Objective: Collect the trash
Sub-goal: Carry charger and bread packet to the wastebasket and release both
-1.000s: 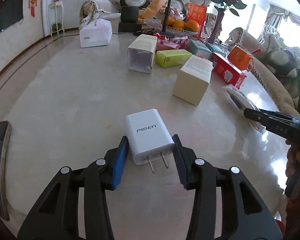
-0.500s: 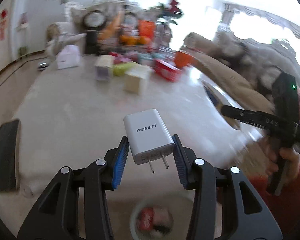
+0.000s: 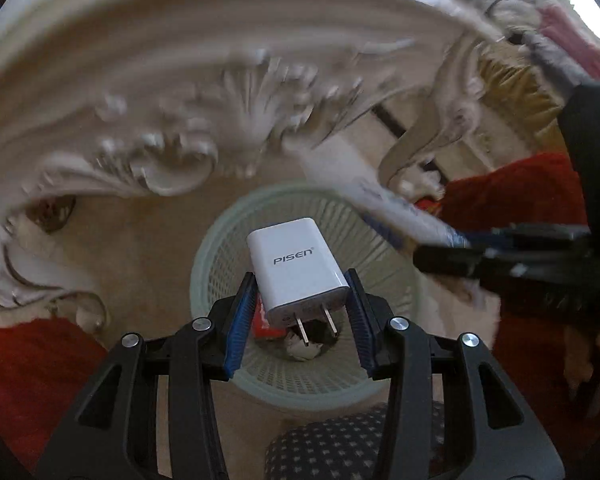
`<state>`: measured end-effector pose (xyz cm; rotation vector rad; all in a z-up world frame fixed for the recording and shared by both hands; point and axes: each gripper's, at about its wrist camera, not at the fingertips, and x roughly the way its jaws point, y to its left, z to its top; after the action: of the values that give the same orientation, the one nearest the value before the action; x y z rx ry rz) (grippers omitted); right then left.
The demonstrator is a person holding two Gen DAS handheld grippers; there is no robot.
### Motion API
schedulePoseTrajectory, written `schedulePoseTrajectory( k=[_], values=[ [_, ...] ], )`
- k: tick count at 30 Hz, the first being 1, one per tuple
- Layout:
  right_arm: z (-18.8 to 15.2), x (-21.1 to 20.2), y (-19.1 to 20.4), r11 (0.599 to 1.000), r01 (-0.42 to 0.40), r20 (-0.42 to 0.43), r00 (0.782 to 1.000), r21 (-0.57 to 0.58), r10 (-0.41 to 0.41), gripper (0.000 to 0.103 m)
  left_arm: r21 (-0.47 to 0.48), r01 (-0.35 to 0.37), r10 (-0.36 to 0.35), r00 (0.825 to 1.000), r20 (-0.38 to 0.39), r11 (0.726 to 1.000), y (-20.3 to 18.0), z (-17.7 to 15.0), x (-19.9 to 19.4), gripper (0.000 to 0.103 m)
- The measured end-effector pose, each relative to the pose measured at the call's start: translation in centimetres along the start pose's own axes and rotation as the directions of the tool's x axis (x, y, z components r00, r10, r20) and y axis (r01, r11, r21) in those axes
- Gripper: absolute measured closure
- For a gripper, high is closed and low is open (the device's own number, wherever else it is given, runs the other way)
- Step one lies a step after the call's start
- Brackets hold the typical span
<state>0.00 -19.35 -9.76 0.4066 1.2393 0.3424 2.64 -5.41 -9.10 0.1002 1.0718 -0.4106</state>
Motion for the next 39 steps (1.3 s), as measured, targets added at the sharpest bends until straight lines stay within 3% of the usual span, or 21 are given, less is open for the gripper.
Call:
schedulePoseTrajectory(
  k=[3, 7, 8, 10, 11, 12, 19, 30, 35, 39],
  values=[
    [0.1, 1.6, -0.1, 1.000, 0.011, -0.044, 0.999, 0.011, -0.011, 0.073, 0.020, -0.033, 0.033, 0.999, -0.020, 0.999, 0.0, -0.4, 1.7, 0.059],
    [0.4, 2.2, 0.6, 0.999, 0.032, -0.029, 0.999, -0.009, -0.032, 0.072, -0.002, -0.032, 0.032, 0.998, -0.053, 0.999, 0.2, -0.3, 2.7, 0.058],
    [0.3, 2.5, 0.5, 0.999, 0.046, -0.030, 0.998, -0.011, -0.046, 0.071, -0.004, -0.038, 0.038, 0.998, -0.055, 0.999, 0.0, -0.5, 2.6, 0.046],
    [0.2, 2.6, 0.6, 0.997, 0.078, -0.035, 0.996, -0.010, -0.079, 0.054, -0.002, -0.072, 0.072, 0.997, -0.039, 0.997, 0.2, -0.7, 2.3, 0.019],
    [0.0, 2.5, 0.6, 0.996, 0.086, -0.028, 0.996, -0.008, -0.086, 0.034, 0.000, -0.085, 0.085, 0.996, -0.028, 0.996, 0.4, -0.7, 2.3, 0.018],
    [-0.1, 2.3, 0.3, 0.996, 0.094, -0.016, 0.995, -0.005, -0.094, 0.029, 0.000, -0.092, 0.092, 0.996, -0.022, 0.996, 0.5, -0.7, 2.3, 0.018],
    [-0.5, 2.2, -1.1, 0.994, 0.104, -0.031, 0.994, 0.046, -0.102, 0.029, -0.014, -0.079, 0.078, 0.996, -0.051, 0.997, 1.0, -0.9, 2.8, 0.018],
    [-0.8, 1.7, -1.1, 0.996, 0.075, -0.025, 0.997, 0.048, -0.074, 0.028, 0.004, -0.072, 0.072, 0.997, -0.029, 0.997, 0.6, -1.2, 2.1, 0.018],
    [-1.2, -1.3, 0.0, 1.000, -0.006, 0.050, 0.999, 0.021, 0.005, 0.028, -0.008, -0.040, 0.040, 0.999, 0.033, 0.999, 0.8, -1.3, -0.7, 0.018],
    [-0.8, -6.4, 2.2, 0.996, -0.047, 0.167, 0.984, -0.075, 0.059, 0.028, -0.055, 0.019, -0.012, 0.992, 0.125, 0.998, 2.0, 0.5, -5.8, 0.018]
  ],
)
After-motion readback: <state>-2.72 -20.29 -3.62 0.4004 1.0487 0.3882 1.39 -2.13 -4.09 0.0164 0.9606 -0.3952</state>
